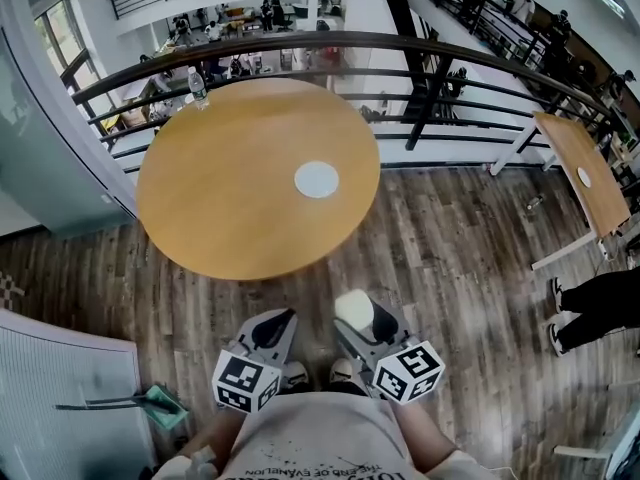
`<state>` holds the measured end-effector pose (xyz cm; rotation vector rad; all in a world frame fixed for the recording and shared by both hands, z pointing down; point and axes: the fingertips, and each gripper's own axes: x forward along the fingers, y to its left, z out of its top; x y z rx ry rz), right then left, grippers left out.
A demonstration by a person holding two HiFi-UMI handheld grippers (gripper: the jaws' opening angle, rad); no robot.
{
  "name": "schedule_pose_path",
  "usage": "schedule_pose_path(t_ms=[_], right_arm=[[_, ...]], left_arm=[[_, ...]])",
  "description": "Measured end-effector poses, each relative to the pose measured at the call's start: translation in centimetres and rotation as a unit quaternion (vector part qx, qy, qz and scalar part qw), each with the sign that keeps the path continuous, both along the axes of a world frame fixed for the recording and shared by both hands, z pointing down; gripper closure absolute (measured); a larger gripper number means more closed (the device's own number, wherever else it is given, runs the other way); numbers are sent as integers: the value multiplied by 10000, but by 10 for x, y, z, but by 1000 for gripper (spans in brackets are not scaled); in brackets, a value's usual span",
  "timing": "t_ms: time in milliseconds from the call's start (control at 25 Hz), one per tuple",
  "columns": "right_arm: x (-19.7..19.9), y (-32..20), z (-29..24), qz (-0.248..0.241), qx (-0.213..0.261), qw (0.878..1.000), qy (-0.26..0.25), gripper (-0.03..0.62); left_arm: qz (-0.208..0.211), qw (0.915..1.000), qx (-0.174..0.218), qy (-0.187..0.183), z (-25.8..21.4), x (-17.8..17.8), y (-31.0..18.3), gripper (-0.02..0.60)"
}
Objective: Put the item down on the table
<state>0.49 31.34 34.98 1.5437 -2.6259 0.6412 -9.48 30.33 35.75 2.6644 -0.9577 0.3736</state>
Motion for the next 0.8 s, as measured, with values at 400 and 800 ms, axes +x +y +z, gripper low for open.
schedule_pose_path(t_ms=[400,800], right_arm=[[-17,2,7,253,6,9996,149,279],[-3,-31,22,272,-79,9993,228,278]], left_arm=[[110,9999,-59,73,6,-27,-6,554],[191,9995,4,257,8,-5,-43,554]])
